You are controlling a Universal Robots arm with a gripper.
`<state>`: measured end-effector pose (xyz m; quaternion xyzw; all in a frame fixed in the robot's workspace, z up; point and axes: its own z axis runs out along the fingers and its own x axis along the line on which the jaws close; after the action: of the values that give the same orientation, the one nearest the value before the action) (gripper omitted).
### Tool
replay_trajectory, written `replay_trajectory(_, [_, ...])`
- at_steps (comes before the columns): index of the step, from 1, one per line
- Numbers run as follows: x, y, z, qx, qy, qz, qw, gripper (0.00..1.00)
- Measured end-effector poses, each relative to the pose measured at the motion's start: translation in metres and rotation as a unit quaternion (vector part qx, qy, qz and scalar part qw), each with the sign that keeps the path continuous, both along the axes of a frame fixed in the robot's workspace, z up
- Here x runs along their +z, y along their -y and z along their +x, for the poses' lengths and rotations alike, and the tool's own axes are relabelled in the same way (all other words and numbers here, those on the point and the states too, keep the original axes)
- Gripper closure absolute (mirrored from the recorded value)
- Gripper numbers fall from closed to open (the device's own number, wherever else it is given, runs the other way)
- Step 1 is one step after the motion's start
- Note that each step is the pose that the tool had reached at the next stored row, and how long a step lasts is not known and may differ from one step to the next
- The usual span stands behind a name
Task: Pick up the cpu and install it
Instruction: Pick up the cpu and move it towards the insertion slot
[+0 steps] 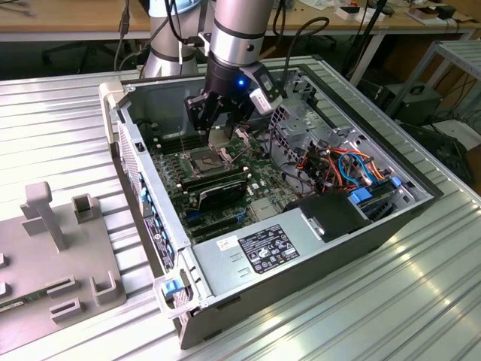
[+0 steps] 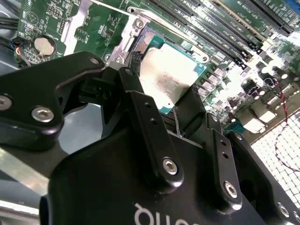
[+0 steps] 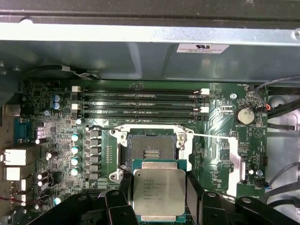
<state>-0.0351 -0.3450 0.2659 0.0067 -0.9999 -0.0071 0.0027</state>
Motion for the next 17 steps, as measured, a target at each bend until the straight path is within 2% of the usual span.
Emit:
replay_trajectory(7, [-0.0014,-0.0005,0.0001,0.000,0.0001,0.0001,1.00000,0.45])
replay_trajectory(13, [-0.0094,-0.0005,-0.0035,0.000,0.0000,0.0000,1.00000,0.45])
replay_trajectory(14, [-0.0140,-0.0007,-0.0048,0.000,0.0000,0.0000,1.00000,0.45])
replay_trajectory(17, [-0.0175,-0.0019,-0.0049,0.000,0.0000,0.0000,1.00000,0.45])
